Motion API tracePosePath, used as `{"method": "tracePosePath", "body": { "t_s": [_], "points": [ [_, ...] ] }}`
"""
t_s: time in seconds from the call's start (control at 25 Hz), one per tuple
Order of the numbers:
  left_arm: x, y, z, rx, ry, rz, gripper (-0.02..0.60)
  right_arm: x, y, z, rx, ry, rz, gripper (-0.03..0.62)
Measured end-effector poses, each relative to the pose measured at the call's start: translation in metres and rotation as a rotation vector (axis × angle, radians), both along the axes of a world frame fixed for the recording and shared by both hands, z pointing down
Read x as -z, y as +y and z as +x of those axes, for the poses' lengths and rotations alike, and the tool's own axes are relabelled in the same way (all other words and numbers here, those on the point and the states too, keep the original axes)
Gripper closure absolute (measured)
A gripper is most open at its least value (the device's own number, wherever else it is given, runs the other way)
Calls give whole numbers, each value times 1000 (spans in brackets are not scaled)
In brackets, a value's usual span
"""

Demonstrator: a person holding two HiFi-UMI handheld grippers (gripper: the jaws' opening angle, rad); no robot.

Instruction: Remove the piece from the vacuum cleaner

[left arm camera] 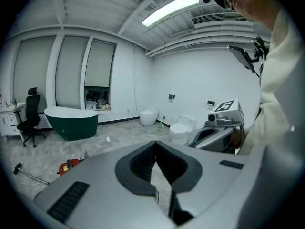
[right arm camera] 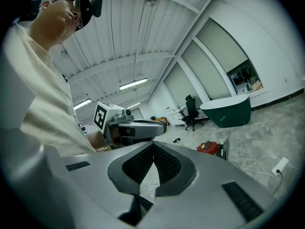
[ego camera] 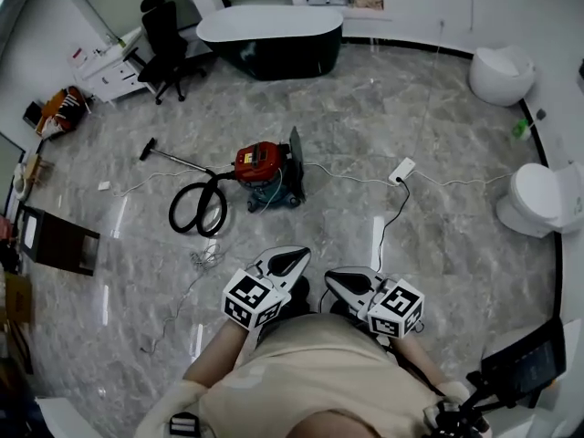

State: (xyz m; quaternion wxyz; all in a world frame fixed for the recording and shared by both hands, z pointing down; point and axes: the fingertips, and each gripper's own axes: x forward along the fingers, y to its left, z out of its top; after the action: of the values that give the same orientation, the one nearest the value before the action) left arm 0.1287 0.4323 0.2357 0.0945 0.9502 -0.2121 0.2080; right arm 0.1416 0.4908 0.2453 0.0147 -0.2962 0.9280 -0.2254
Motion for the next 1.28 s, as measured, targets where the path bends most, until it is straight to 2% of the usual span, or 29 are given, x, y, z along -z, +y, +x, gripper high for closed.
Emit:
{"method": "tracePosePath", "body": {
  "t_s": [0.36, 0.52, 0.76, 0.88, 1.04, 1.16, 1.28],
  "points": [
    [-5, -6, 45, -114, -15, 15, 578, -7, -7, 39, -88, -11, -14, 594],
    [-4, -20, 44, -123, -15, 35, 578, -10, -21, 38, -89, 4, -27, 594],
    [-8, -61, 2, -65, 11, 28, 578, -25, -61, 12, -93, 84, -92, 594],
    [-13, -93, -32, -7, 27, 9, 578, -25, -86, -16, -47, 89, -126, 594],
    [-19, -140, -83, 59, 58, -24, 578, -21, -126, -64, 22, 175, -119, 594],
    [-17, -168, -112, 62, 80, -31, 578, -15, -157, -90, 3, 191, -127, 594],
    [-10, -192, -133, 43, 91, 3, 578, -12, -182, -116, 9, 220, -133, 594]
  ]
}}
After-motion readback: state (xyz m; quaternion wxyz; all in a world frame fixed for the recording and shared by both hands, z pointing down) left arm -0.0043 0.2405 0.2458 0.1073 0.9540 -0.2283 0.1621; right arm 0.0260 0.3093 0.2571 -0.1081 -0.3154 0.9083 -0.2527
